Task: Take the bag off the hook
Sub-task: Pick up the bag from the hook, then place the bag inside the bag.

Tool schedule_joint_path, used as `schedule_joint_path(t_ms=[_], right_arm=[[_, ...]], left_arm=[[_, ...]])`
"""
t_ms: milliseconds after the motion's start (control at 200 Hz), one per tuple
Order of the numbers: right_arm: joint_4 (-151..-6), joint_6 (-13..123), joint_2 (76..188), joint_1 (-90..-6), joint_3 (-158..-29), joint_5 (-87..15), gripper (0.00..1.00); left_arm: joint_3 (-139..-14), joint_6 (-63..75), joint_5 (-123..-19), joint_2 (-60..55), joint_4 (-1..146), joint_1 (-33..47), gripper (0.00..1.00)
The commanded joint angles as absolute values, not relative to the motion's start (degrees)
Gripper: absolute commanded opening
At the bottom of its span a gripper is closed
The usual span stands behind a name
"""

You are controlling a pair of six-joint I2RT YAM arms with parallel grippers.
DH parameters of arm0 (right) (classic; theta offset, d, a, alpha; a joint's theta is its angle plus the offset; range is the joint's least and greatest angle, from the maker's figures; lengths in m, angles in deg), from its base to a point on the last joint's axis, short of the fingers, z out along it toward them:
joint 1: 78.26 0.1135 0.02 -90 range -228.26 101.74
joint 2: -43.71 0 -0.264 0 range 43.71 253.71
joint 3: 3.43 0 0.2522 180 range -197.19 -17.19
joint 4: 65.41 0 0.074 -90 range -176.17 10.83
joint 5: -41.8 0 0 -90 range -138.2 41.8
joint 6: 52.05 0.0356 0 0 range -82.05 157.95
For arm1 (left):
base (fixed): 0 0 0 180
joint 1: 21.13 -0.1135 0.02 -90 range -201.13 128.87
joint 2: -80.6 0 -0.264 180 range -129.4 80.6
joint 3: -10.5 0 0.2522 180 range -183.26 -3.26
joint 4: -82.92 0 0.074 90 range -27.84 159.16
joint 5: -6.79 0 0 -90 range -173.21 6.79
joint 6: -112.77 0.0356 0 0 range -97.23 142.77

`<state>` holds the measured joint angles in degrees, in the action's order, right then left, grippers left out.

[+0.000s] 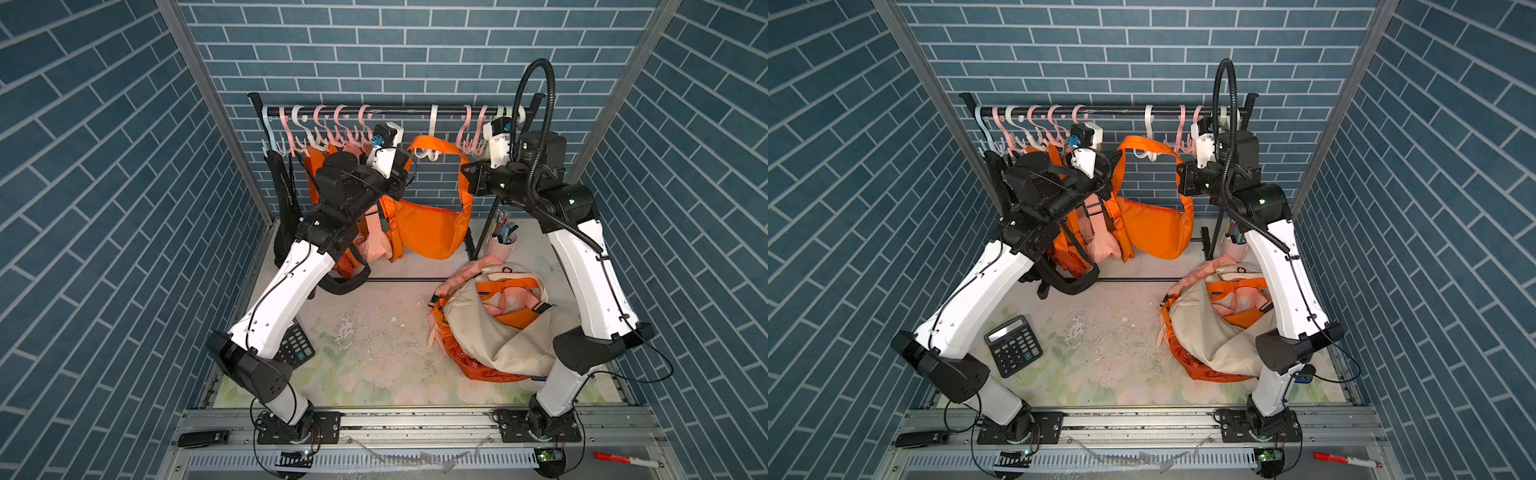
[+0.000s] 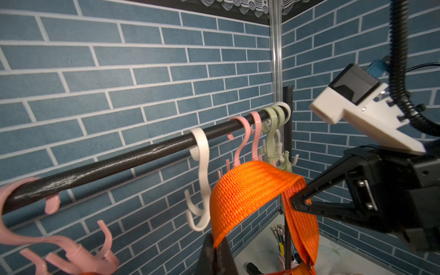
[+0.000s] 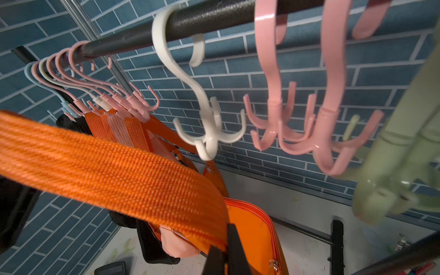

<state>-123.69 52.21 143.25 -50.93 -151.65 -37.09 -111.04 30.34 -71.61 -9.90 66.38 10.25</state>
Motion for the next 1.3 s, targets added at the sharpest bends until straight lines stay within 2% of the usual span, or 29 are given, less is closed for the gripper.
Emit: schedule_joint_path(t_ms=[0, 475, 855, 1295], right_arm=[[-121.88, 49.78, 138.25, -50.90, -149.47, -38.32, 0.00], [-123.11, 48.59, 121.04, -50.85, -136.72, -44.07, 0.00], [-126.16, 47.72, 106.78, -50.83, -127.89, -50.71, 0.00], [-133.18, 47.70, 96.00, -50.84, -126.92, -57.61, 0.00]], left_arm=[[-108.94, 33.24, -71.77, -6.87, 67.01, 12.41, 0.00], [-105.91, 36.93, -74.32, -1.00, 64.52, 22.04, 0.00], [-106.63, 43.35, -79.92, 1.05, 61.32, 34.02, 0.00], [-108.22, 51.79, -87.27, 0.83, 59.45, 49.21, 0.00]])
